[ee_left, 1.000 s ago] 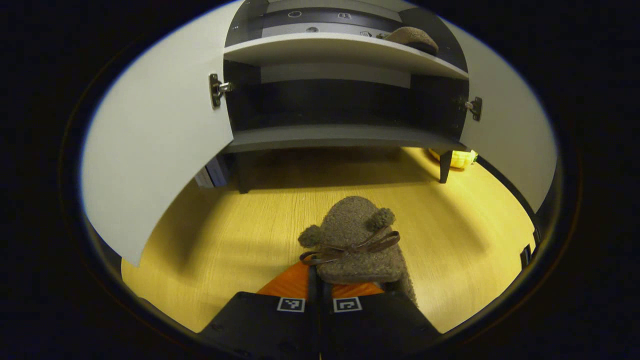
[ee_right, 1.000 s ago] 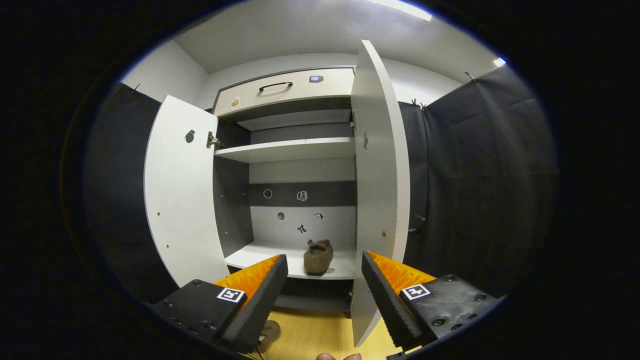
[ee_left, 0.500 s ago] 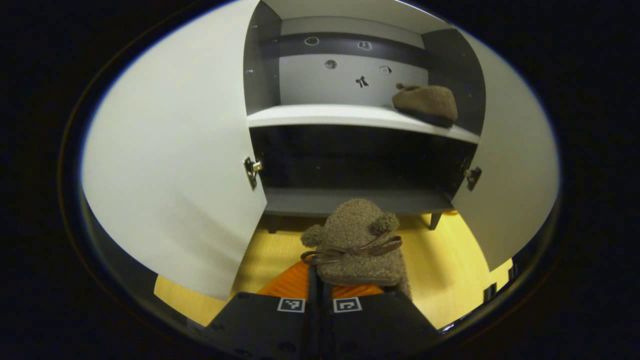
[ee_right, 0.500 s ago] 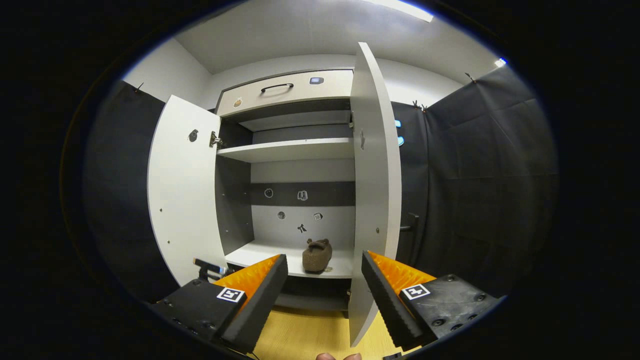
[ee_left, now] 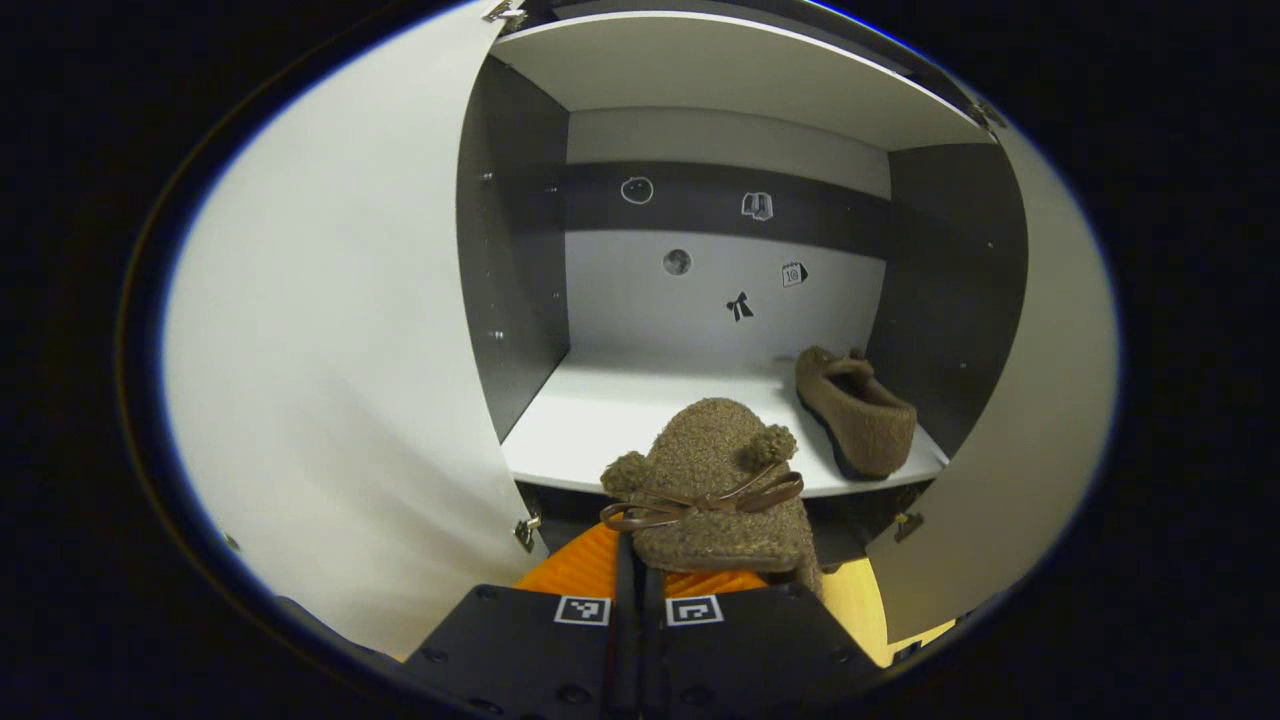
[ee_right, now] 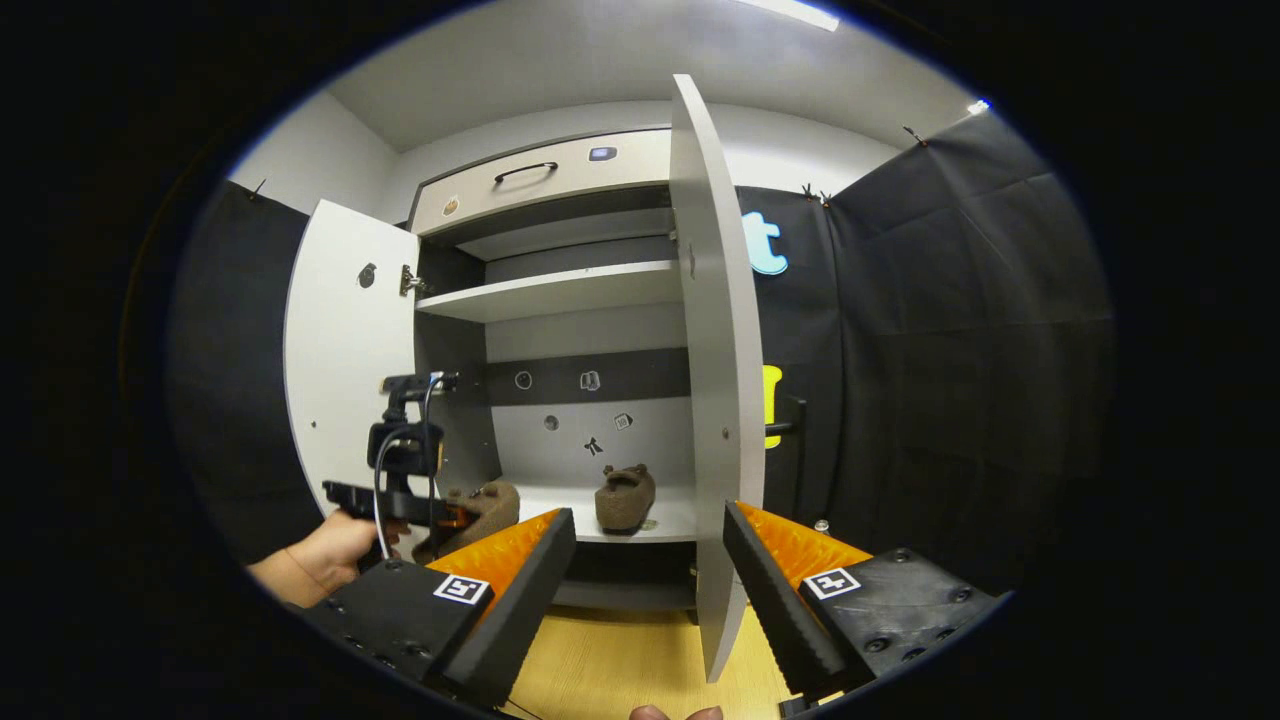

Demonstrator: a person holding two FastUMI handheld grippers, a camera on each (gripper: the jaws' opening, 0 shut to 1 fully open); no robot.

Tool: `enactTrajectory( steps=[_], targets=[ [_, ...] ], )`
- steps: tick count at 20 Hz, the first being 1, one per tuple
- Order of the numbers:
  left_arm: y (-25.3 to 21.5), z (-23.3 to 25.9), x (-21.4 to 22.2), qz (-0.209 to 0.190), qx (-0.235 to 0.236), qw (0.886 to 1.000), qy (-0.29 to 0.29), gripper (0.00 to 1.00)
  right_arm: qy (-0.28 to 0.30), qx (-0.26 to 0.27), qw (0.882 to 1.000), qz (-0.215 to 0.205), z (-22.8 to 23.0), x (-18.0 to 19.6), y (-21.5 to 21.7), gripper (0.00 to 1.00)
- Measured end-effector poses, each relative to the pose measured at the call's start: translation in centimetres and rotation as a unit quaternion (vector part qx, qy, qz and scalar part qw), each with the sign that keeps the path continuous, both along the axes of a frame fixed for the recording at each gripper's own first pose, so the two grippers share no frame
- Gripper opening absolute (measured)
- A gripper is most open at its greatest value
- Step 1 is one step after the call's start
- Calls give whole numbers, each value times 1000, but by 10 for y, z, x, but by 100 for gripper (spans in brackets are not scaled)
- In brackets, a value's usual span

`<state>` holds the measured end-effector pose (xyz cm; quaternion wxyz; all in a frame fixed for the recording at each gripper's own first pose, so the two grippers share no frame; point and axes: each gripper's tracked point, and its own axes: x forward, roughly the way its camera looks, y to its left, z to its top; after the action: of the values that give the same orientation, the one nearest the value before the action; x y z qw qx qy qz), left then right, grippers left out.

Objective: Grab one shoe with the right hand and put it into the shoe cabinet, grab the other shoe with the left hand and put it into the shoe cabinet; then close the right door with the right hand and the left door with the left hand.

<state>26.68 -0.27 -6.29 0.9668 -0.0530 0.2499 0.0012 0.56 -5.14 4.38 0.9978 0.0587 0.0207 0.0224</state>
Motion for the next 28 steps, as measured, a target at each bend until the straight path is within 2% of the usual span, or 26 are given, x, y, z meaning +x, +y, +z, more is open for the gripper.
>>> enactTrajectory(
  steps=[3, 7, 11, 14, 18, 24, 26, 28],
  targets=[
    [-4, 16, 51, -5, 3, 1000, 2, 6, -5, -1, 1000, -7, 5, -2, -6, 98],
    [-6, 14, 120, -7, 21, 1000, 20, 6, -6, -3, 1000, -18, 6, -7, -16, 98],
    [-8, -6, 178, -2, 24, 999, 43, 6, -10, -14, 999, -34, 10, -10, -30, 98],
    [-7, -24, 209, -1, 46, 997, 58, 6, -8, -14, 999, -48, 9, -11, -40, 98],
    [-9, -43, 231, 2, 57, 996, 68, 6, -9, -22, 998, -59, 10, -9, -50, 98],
    [-13, -63, 236, 14, 52, 994, 90, 6, -8, -22, 997, -70, 9, -6, -59, 98],
    [-13, -64, 234, 9, 55, 994, 95, 7, -7, -20, 997, -69, 8, -6, -58, 98],
    [-15, -61, 230, 0, 54, 994, 94, 14, -6, -18, 998, -68, 8, -6, -60, 98]
  ],
)
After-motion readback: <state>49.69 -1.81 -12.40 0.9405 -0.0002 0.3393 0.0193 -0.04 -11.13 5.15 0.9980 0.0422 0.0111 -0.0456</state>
